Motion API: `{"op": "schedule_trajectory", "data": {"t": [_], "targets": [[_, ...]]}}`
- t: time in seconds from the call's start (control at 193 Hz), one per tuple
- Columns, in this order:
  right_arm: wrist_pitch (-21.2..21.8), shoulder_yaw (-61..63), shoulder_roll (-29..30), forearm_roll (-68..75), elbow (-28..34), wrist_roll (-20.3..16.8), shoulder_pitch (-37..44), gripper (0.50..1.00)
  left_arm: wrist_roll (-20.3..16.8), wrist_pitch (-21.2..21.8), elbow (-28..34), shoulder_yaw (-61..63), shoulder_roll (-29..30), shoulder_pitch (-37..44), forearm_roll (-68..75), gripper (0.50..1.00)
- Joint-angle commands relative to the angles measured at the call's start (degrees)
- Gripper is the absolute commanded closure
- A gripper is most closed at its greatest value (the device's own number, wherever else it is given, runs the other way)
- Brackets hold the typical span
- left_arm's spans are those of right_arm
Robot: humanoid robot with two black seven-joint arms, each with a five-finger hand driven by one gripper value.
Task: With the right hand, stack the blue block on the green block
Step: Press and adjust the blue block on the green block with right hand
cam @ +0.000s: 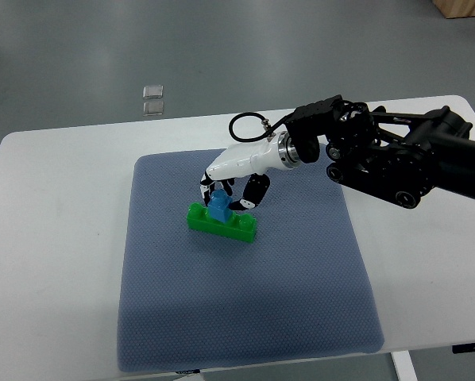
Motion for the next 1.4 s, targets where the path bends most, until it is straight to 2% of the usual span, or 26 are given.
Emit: {"op": "schedule_trajectory", "data": {"t": [0.0,0.545,1.397], "targets": [[-0.08,-0.07,0.74,-0.06,-0.03,0.00,-0.34,0.971,0.00,0.01,0.01,0.00,0.00,0.00,-0.02,0.500],[-1.83,-0.07,1.00,-0.15,-1.17,0.27,-1.21,0.971,0.00,0.01,0.01,0.00,0.00,0.00,-0.02,0.500],[-0.52,-0.07,-0.23,0.20,-0.03,2.20,-0.16,0.967,0.00,0.01,0.01,0.00,0.00,0.00,-0.02,0.500]]}}
